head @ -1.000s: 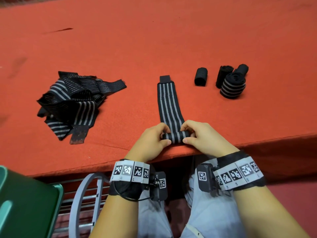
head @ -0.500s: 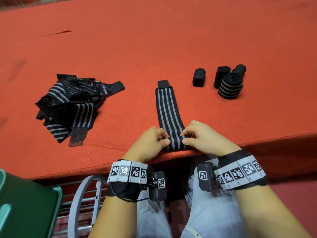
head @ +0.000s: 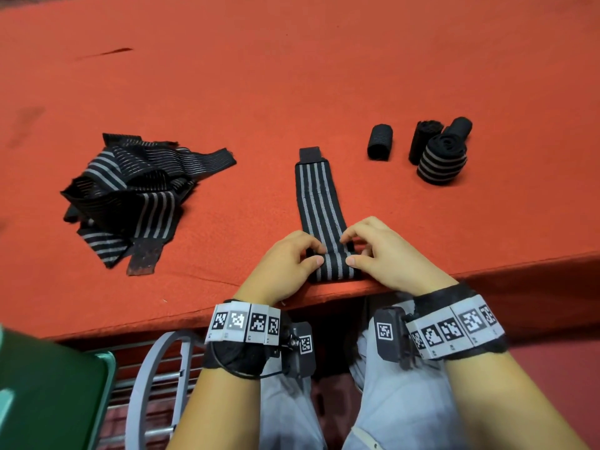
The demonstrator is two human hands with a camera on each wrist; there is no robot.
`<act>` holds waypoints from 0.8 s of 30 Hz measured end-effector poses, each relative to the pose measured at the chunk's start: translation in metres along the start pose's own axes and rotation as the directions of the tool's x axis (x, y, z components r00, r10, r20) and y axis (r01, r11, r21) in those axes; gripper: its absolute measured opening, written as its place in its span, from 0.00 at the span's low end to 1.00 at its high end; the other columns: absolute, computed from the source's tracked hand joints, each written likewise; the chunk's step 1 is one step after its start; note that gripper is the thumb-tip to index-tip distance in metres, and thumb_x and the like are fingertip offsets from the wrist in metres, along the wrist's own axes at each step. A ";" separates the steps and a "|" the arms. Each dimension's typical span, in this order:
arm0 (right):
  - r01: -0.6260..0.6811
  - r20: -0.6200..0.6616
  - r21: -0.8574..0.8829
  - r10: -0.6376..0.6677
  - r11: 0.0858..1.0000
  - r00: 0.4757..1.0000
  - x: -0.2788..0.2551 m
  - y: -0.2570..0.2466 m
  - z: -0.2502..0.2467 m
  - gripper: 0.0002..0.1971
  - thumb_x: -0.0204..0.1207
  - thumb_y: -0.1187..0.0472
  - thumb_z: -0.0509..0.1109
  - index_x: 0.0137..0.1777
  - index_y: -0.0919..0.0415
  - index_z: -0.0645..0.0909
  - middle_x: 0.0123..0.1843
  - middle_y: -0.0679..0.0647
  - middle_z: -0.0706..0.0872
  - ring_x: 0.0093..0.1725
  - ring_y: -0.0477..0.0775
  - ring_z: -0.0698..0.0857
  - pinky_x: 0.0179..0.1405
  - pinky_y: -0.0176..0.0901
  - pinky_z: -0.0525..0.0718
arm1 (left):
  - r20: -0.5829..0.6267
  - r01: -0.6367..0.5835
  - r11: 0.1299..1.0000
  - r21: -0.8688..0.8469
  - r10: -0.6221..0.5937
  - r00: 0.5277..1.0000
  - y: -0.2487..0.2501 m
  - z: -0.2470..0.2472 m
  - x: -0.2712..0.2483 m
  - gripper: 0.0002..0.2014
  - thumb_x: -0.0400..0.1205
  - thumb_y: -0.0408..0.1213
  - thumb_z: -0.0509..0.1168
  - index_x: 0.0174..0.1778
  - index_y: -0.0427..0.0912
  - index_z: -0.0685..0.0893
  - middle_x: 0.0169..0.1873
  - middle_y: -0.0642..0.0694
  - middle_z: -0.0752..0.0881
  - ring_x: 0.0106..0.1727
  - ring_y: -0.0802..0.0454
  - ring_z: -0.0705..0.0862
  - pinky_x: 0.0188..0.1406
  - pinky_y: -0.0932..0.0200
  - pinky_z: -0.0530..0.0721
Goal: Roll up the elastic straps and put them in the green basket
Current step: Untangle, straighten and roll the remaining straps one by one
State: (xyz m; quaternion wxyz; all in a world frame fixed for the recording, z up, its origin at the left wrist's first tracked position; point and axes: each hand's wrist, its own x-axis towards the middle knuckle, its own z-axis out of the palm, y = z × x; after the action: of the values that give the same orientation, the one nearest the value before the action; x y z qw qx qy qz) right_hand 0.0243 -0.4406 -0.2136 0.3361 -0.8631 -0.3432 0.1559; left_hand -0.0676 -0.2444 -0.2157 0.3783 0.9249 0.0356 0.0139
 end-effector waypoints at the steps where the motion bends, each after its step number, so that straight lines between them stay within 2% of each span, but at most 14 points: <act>1: 0.028 0.012 -0.002 -0.028 1.000 1.000 0.001 0.000 0.001 0.15 0.78 0.59 0.74 0.62 0.45 0.80 0.60 0.38 0.77 0.48 0.43 0.83 0.55 0.39 0.80 | -0.004 0.000 1.000 -0.002 0.000 1.000 -0.001 0.000 0.000 0.06 0.83 0.37 0.69 0.55 0.48 0.86 0.50 0.59 0.81 0.51 0.62 0.79 0.57 0.62 0.74; 5: 0.076 0.029 -0.034 -0.076 0.996 0.997 0.002 0.001 0.001 0.16 0.79 0.61 0.72 0.66 0.51 0.83 0.62 0.42 0.81 0.61 0.44 0.80 0.67 0.40 0.75 | -0.015 0.010 1.000 -0.017 -0.011 1.000 -0.001 0.002 0.000 0.05 0.83 0.38 0.68 0.53 0.49 0.86 0.52 0.58 0.81 0.53 0.59 0.80 0.59 0.60 0.76; 10: 0.072 0.035 -0.050 -0.071 0.996 0.997 0.005 0.003 0.002 0.13 0.80 0.61 0.72 0.64 0.53 0.86 0.59 0.43 0.83 0.60 0.44 0.80 0.67 0.42 0.75 | -0.055 -0.030 1.000 0.006 0.030 0.998 0.000 0.003 -0.003 0.07 0.82 0.39 0.69 0.55 0.51 0.86 0.51 0.59 0.80 0.50 0.59 0.80 0.56 0.58 0.78; 13: 0.068 0.033 -0.057 -0.067 0.996 0.997 0.006 0.003 0.002 0.13 0.80 0.60 0.72 0.64 0.52 0.86 0.58 0.42 0.84 0.61 0.45 0.81 0.67 0.44 0.76 | -0.053 -0.019 1.000 0.005 0.019 0.998 0.001 0.002 -0.005 0.13 0.78 0.42 0.74 0.58 0.50 0.87 0.47 0.59 0.79 0.48 0.60 0.80 0.54 0.58 0.79; 17: 0.047 0.016 -0.060 -0.046 0.997 0.999 0.007 0.002 0.004 0.13 0.81 0.61 0.71 0.64 0.53 0.86 0.57 0.45 0.84 0.61 0.47 0.81 0.67 0.48 0.76 | -0.005 0.017 0.997 0.070 -0.016 1.000 0.001 0.001 -0.005 0.21 0.76 0.44 0.77 0.65 0.48 0.85 0.52 0.59 0.79 0.56 0.59 0.80 0.60 0.61 0.77; 21: 0.038 -0.007 -0.052 -0.039 0.998 0.999 0.008 0.002 0.009 0.12 0.83 0.61 0.69 0.63 0.56 0.87 0.56 0.42 0.81 0.60 0.47 0.81 0.67 0.48 0.76 | 0.030 0.033 0.997 0.077 -0.036 0.999 0.001 0.001 -0.003 0.20 0.80 0.44 0.73 0.68 0.46 0.84 0.57 0.58 0.78 0.59 0.59 0.79 0.65 0.60 0.75; 24: 0.038 -0.015 -0.099 -0.039 0.994 0.999 0.005 0.000 0.009 0.13 0.84 0.58 0.67 0.66 0.55 0.86 0.56 0.41 0.78 0.57 0.45 0.79 0.63 0.46 0.77 | 0.054 0.046 0.995 0.087 -0.051 0.997 0.002 0.002 -0.002 0.20 0.82 0.44 0.71 0.69 0.45 0.83 0.60 0.57 0.77 0.60 0.59 0.78 0.67 0.59 0.74</act>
State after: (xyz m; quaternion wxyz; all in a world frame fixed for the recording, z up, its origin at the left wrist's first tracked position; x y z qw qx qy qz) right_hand 0.0234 -0.4328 -0.2203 0.2988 -0.8732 -0.3642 0.1249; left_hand -0.0696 -0.2471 -0.2157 0.3394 0.9392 0.0480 -0.0227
